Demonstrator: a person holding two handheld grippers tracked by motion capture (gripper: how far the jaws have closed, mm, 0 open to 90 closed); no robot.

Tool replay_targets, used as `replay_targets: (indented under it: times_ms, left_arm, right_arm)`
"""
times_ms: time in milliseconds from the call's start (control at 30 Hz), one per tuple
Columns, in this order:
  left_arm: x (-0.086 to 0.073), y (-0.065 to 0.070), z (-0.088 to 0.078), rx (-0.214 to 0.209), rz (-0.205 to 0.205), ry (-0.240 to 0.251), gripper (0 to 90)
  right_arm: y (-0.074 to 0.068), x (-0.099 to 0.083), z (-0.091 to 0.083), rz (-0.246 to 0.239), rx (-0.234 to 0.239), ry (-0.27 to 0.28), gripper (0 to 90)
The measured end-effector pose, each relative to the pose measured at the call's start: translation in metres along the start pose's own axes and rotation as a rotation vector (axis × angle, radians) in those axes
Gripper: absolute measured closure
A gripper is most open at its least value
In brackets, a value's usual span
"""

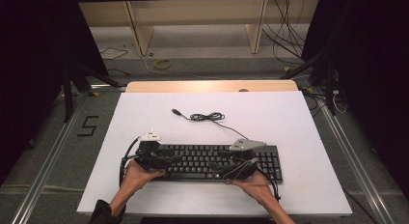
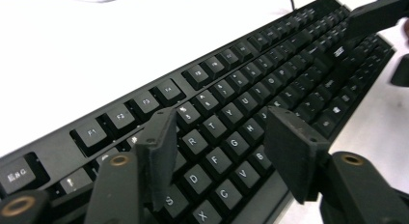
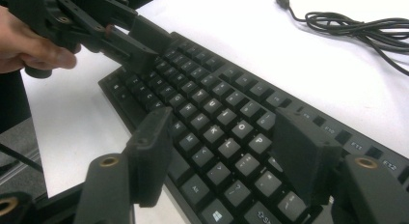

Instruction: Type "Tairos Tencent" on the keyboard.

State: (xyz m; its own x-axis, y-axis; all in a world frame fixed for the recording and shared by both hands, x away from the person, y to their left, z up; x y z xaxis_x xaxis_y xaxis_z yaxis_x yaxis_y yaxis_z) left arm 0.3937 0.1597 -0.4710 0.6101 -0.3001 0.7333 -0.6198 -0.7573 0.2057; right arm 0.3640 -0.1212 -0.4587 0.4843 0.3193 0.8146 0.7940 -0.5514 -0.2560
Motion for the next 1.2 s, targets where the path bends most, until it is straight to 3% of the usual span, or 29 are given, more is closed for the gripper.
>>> replay_targets:
  times_ms: [200,500,1200]
  left_arm:
    - [0.001,0.003,0.008,0.001,0.037,-0.023,56.6]
    - [0.006,0.006,0.019,0.005,0.047,-0.054,75.0]
    - [0.008,0.008,0.035,0.021,0.063,-0.111,88.9]
  right_arm:
    - [-0.001,-0.002,-0.005,0.000,-0.003,0.006,39.1]
    - [-0.002,-0.006,-0.010,0.005,-0.003,0.009,39.4]
    - [-0.001,-0.010,-0.016,0.014,-0.009,0.014,36.3]
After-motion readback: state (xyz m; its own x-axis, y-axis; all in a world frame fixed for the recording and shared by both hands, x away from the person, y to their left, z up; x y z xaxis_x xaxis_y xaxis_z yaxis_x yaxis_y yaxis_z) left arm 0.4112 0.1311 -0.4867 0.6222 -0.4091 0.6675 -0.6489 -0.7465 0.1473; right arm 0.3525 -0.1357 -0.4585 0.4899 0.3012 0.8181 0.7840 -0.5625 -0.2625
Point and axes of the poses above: each handheld gripper's, and its own axes: z roughly forward along the jaws, x roughly out of its top, y roughly to its right, the point moved 2 cm from there along z, roughly forward along the jaws, and after that the axes turned 6 degrees about x, right-handed, at the moved point
